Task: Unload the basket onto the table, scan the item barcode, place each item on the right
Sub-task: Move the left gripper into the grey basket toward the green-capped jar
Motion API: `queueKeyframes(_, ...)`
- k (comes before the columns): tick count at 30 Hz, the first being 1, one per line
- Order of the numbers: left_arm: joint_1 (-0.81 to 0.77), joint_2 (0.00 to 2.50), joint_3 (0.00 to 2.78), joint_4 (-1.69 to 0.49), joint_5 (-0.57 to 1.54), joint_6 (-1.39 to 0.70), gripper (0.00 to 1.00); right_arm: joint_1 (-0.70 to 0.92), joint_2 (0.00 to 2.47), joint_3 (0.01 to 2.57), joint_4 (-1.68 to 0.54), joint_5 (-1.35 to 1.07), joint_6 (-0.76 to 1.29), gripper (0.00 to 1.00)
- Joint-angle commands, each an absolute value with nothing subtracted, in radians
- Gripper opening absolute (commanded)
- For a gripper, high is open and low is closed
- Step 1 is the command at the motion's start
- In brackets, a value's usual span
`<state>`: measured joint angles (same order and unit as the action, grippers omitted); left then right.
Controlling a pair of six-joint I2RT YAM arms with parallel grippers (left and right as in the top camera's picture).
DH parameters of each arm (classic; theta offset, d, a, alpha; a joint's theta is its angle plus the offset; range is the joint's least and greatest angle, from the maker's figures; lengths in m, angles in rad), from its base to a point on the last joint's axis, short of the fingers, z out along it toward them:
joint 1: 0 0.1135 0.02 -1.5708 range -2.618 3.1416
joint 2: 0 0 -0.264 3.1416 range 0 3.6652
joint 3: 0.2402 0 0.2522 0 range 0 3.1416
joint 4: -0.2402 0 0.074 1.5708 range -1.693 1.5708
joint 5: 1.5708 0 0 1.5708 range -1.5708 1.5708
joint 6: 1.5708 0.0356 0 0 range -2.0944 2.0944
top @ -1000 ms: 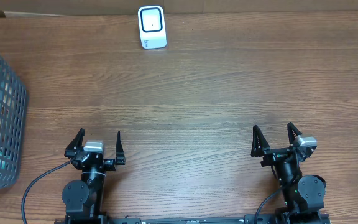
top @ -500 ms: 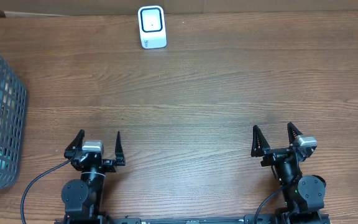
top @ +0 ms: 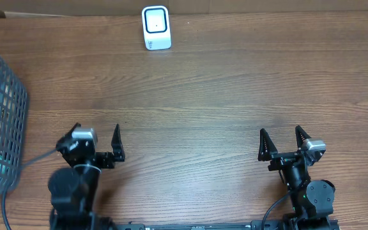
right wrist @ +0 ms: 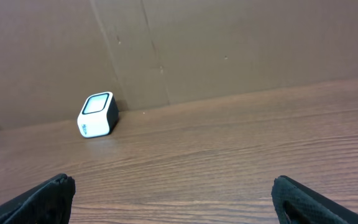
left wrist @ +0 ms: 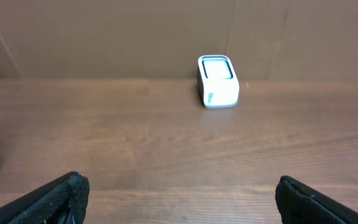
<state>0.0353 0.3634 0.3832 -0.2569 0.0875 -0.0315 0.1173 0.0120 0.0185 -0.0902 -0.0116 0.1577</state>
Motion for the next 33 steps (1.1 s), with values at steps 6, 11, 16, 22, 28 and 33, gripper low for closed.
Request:
queueKeyframes(6,0.039,0.718,0.812,-0.512,0.148,-0.083,0.99,0.112,0.003,0.008,-0.084,-0.012,0.16,1.0)
queueKeyframes(11,0.039,0.939,1.114,-0.757,0.173,-0.082,1.0,0.112,0.003,0.008,-0.084,-0.012,0.16,1.0)
queueKeyframes(16,0.039,1.124,1.39,-0.946,0.209,-0.083,1.0,0.112,0.003,0.008,-0.084,-0.012,0.16,1.0)
queueKeyframes(22,0.039,1.225,1.517,-1.037,0.341,-0.083,0.99,0.112,0.003,0.008,-0.084,-0.012,0.16,1.0)
queueKeyframes(28,0.039,1.272,1.516,-1.052,0.331,-0.082,1.0,0.112,0.003,0.008,-0.084,-0.012,0.16,1.0)
queueKeyframes(33,0.043,1.306,1.528,-1.037,0.327,-0.099,1.0,0.112,0.003,0.008,-0.084,-0.012,0.16,1.0)
